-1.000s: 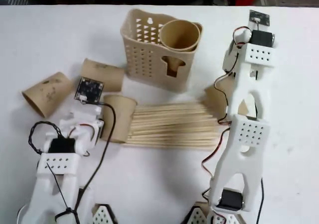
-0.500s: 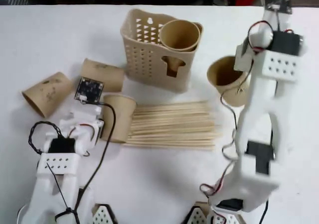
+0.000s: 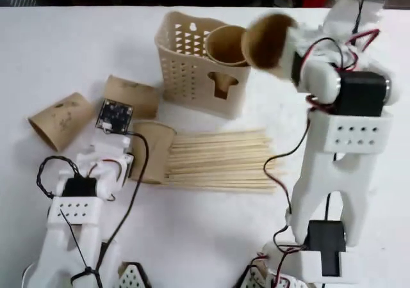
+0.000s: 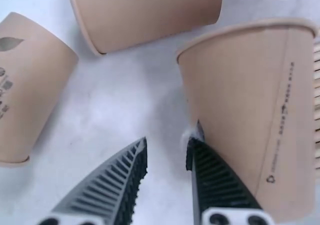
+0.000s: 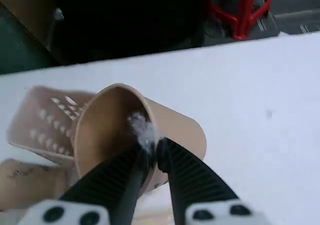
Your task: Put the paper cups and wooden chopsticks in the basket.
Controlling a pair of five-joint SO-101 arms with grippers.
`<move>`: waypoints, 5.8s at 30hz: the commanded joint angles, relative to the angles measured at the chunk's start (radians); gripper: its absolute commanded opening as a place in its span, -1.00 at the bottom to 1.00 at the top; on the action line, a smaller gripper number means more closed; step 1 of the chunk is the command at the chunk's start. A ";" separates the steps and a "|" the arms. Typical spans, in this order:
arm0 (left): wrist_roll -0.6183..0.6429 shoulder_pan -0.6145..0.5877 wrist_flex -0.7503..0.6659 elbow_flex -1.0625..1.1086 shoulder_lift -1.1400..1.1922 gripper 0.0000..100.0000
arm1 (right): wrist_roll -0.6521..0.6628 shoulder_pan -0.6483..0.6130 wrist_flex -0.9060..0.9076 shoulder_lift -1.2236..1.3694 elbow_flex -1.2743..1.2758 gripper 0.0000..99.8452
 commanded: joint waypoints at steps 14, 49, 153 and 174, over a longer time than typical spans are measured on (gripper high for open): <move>0.003 0.012 -0.017 -0.006 -0.018 -0.71 | -0.101 -0.191 -0.349 -0.041 0.213 -0.96; 0.003 0.005 -0.018 -0.006 -0.016 -0.71 | 0.100 0.031 -0.018 -0.053 0.459 -0.95; 0.209 0.526 0.848 -2.725 1.089 -0.95 | 0.632 0.107 -0.361 -1.656 2.348 -0.96; 0.215 0.630 0.721 -2.469 1.303 -0.94 | 0.632 0.107 -0.361 -1.656 2.348 -0.96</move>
